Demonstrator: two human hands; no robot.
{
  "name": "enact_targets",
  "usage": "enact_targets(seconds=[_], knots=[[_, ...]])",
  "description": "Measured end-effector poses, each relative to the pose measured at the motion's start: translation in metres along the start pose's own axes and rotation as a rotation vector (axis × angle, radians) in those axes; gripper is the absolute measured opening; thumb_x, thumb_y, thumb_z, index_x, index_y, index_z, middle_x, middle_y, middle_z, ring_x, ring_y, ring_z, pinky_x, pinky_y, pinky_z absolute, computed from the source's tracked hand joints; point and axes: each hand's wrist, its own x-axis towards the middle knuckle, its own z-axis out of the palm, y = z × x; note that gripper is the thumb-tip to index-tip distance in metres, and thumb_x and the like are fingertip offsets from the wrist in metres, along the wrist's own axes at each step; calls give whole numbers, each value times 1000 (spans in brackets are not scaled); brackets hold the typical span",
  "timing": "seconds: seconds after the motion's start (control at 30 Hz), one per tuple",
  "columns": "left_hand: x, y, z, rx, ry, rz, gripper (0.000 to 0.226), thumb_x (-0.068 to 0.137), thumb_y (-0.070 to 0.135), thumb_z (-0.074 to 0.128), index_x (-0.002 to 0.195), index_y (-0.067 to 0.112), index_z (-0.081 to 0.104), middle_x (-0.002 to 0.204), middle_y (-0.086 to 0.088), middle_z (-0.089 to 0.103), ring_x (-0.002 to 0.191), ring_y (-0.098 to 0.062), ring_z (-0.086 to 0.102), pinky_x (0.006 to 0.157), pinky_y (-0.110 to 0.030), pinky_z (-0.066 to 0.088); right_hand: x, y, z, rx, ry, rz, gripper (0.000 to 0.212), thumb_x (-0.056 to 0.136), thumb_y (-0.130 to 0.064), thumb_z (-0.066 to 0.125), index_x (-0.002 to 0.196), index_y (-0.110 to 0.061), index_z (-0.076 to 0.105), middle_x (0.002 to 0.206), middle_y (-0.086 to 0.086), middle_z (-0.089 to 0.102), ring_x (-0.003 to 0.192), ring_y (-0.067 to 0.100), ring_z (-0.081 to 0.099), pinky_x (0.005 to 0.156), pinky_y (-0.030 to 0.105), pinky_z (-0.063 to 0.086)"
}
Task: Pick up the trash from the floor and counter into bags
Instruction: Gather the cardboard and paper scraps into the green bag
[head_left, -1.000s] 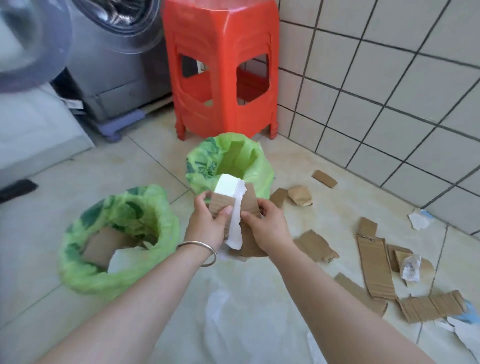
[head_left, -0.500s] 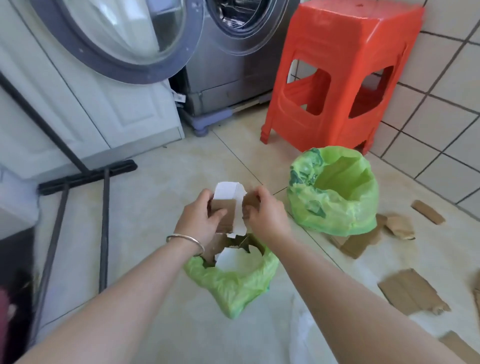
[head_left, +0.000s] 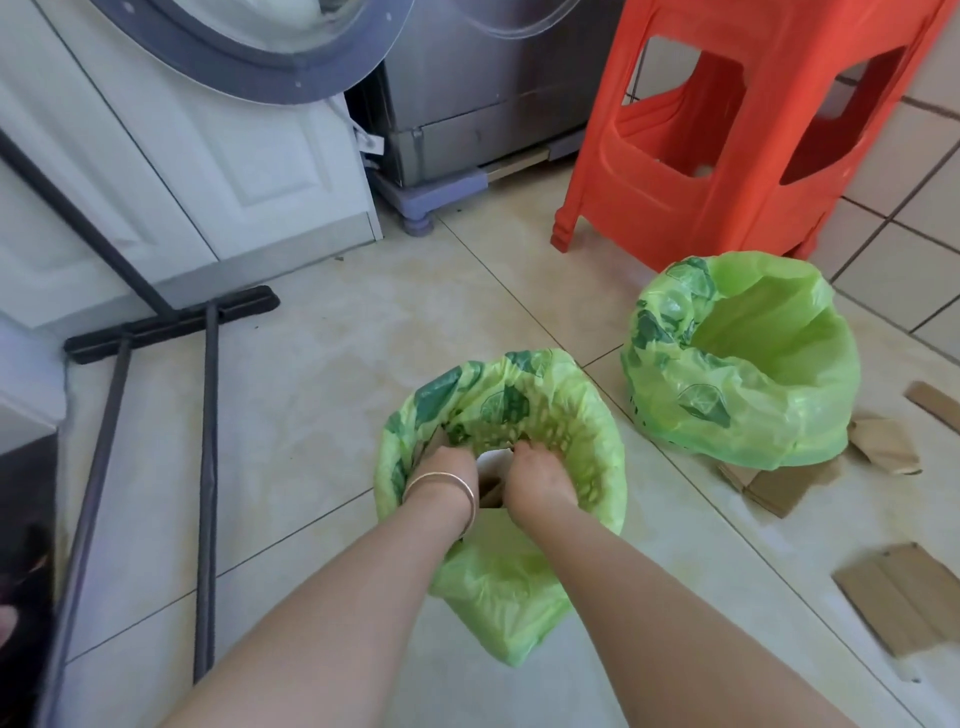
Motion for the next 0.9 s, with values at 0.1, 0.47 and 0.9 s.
enact_targets(seconds=[0.1, 0.47, 0.9], knots=[[-2, 2, -2, -73, -24, 13, 37, 85, 20, 58, 119, 12, 50, 117, -12, 60, 112, -31, 56, 91, -36, 47, -7, -1, -5, 7, 37, -5, 47, 90, -3, 47, 136, -8, 35, 136, 13, 45, 126, 28, 43, 104, 34, 38], [-92, 109, -65, -140, 316, 404, 37, 81, 21, 55, 118, 27, 54, 123, 6, 58, 112, -17, 57, 92, -37, 50, -122, 79, -97, 375, 362, -32, 33, 91, -11, 42, 121, -15, 54, 123, 5, 58, 114, 23, 52, 88, 33, 43], [-208, 346, 76, -260, -40, 625, 18, 83, 22, 55, 98, 26, 64, 103, 2, 69, 97, -22, 63, 89, -32, 51, -266, 354, -134, 414, 292, 395, 31, 92, -19, 41, 115, -14, 61, 117, 10, 63, 104, 29, 60, 83, 34, 50]])
